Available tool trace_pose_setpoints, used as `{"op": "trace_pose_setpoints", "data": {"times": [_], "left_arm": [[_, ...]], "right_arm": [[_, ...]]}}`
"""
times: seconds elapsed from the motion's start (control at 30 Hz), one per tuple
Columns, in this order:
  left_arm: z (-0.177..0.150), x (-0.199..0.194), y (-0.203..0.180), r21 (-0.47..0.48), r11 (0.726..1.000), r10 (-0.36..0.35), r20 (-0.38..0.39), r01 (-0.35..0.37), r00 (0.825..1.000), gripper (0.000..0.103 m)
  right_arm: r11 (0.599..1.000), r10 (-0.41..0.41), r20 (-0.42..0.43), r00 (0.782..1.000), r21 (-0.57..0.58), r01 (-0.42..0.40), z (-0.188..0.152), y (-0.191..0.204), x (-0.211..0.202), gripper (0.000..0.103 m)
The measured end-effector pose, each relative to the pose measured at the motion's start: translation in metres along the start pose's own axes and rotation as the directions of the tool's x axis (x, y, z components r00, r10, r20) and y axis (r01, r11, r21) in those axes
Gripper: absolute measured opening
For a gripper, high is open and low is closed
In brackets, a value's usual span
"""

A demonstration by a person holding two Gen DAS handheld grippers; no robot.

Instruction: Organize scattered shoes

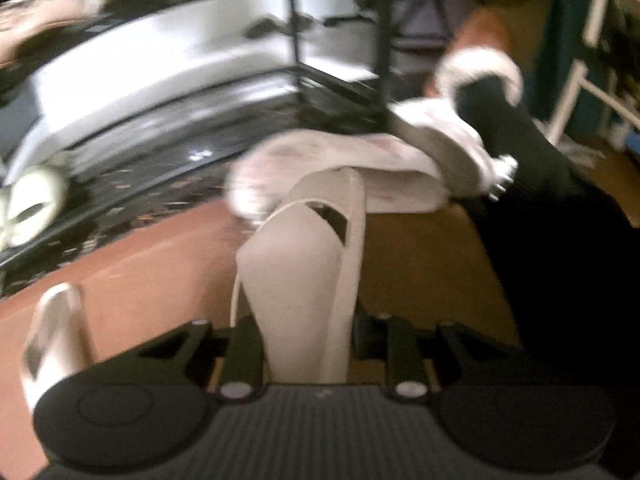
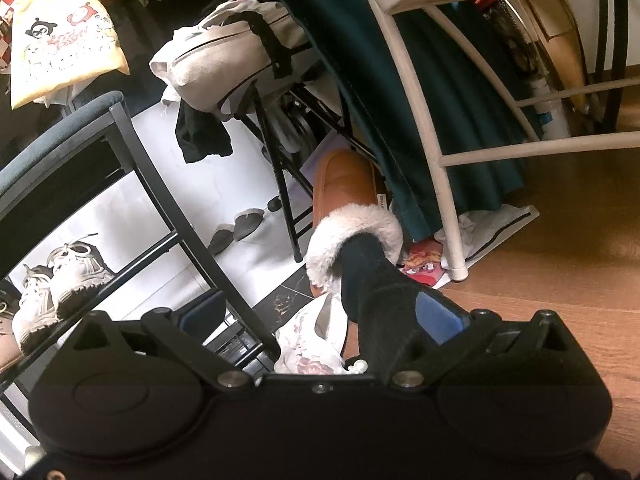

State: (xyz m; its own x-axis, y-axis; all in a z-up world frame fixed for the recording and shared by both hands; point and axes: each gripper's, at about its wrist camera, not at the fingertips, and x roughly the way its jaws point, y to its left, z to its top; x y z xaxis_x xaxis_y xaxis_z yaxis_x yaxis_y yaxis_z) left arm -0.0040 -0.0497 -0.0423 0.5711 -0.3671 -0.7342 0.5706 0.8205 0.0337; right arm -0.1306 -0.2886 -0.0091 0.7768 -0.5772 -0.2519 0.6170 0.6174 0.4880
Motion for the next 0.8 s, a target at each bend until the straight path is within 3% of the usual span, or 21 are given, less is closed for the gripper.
{"op": "trace_pose_setpoints", "data": {"times": [0.13,0.27,0.4,0.53,0.63,0.8], "left_arm": [[-0.012,-0.02,0.043,-0.131,0.989,0.071,0.004,-0.07,0.997,0.023],[-0.033,-0.028,0.086,-0.293,0.942,0.158,-0.054,-0.166,0.986,0.021],[-0.039,-0.017,0.093,-0.326,0.909,0.245,-0.092,-0.261,0.965,0.019],[-0.024,0.012,0.081,-0.3,0.913,0.256,-0.1,-0.274,0.962,0.022],[-0.009,0.032,0.067,-0.257,0.92,0.278,-0.101,-0.295,0.955,0.03],[-0.002,0.058,0.055,-0.225,0.934,0.253,-0.128,-0.276,0.959,0.058]], "right_arm": [[1.0,-0.006,-0.008,1.0,-0.02,0.006,-0.003,0.003,0.0,0.103],[0.999,-0.009,-0.022,1.0,-0.041,0.008,-0.005,0.006,0.002,0.103],[0.998,-0.011,-0.028,1.0,-0.066,0.009,-0.009,0.011,0.003,0.103],[0.996,-0.008,-0.029,1.0,-0.091,0.006,-0.011,0.014,0.003,0.103],[0.996,-0.013,-0.03,0.999,-0.093,0.01,-0.011,0.014,0.003,0.103],[0.995,-0.011,-0.042,0.999,-0.103,0.007,-0.011,0.017,0.005,0.103]]}}
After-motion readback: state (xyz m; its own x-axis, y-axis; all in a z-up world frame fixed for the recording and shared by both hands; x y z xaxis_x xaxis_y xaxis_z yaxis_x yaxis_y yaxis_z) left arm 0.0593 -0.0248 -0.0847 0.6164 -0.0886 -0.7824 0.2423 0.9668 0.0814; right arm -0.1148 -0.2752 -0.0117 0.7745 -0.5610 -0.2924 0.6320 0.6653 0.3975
